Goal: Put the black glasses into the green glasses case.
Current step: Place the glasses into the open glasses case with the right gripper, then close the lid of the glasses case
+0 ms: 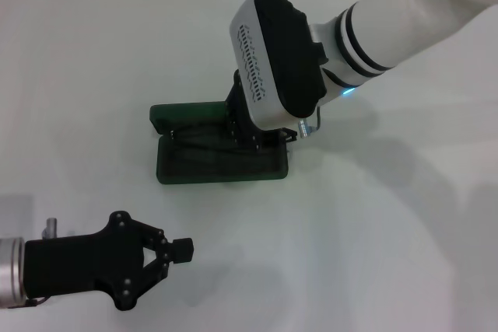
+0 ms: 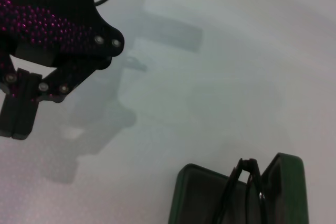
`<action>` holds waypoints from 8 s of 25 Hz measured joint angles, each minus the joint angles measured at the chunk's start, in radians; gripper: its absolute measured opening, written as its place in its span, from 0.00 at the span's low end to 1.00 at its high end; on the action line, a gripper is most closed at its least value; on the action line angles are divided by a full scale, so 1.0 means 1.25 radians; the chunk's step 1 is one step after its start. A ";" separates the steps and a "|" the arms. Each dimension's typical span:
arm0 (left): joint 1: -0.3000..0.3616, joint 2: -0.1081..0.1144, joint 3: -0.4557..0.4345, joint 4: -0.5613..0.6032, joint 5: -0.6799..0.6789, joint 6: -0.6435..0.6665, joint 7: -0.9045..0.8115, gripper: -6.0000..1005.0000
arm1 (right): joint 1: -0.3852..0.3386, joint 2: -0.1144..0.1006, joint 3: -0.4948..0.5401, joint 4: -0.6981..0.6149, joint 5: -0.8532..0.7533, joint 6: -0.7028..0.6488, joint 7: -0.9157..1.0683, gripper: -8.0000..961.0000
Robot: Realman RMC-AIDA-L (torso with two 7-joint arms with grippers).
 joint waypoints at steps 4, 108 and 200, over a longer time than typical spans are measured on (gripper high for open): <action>-0.007 0.000 0.000 0.002 0.000 0.000 -0.002 0.00 | -0.004 0.000 -0.010 0.000 0.000 0.020 0.003 0.11; -0.127 -0.079 -0.071 -0.011 0.014 -0.310 -0.120 0.03 | -0.564 -0.007 0.547 0.063 0.321 -0.274 -0.379 0.63; -0.128 -0.033 -0.170 0.068 0.125 -0.244 -0.266 0.06 | -0.562 -0.009 0.550 0.073 0.327 -0.304 -0.400 0.63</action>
